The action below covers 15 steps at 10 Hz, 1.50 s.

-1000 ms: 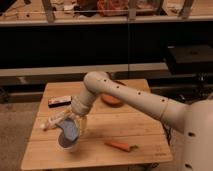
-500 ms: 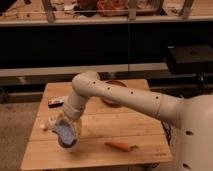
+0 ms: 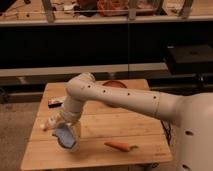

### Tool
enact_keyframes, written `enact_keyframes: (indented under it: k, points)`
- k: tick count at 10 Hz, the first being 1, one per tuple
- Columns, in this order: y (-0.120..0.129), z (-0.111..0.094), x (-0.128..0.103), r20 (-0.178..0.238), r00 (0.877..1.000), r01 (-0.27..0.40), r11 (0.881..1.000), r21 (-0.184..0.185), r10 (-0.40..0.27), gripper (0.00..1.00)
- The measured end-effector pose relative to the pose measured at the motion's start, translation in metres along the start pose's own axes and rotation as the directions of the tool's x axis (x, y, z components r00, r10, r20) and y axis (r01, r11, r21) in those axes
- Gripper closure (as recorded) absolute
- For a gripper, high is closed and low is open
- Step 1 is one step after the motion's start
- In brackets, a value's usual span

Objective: Place the white sponge in the ceramic cup

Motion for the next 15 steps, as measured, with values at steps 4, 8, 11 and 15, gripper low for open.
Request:
enact_keyframes:
  k: [4,8,11,15]
  points:
    - [0.0015,0.0064,0.0012,-0.022,1.0,0.004,1.0,-0.016,-0.004,0.68]
    - [0.0025,0.0094,0.0026,-0.037,0.999,0.009,1.0,-0.022,-0.01,0.27]
    - [0.0029,0.0105,0.0028,-0.04,0.999,0.017,1.0,-0.023,-0.018,0.2]
    - [0.0043,0.0066,0.0036,-0.038,0.999,0.037,0.999,-0.028,-0.039,0.2]
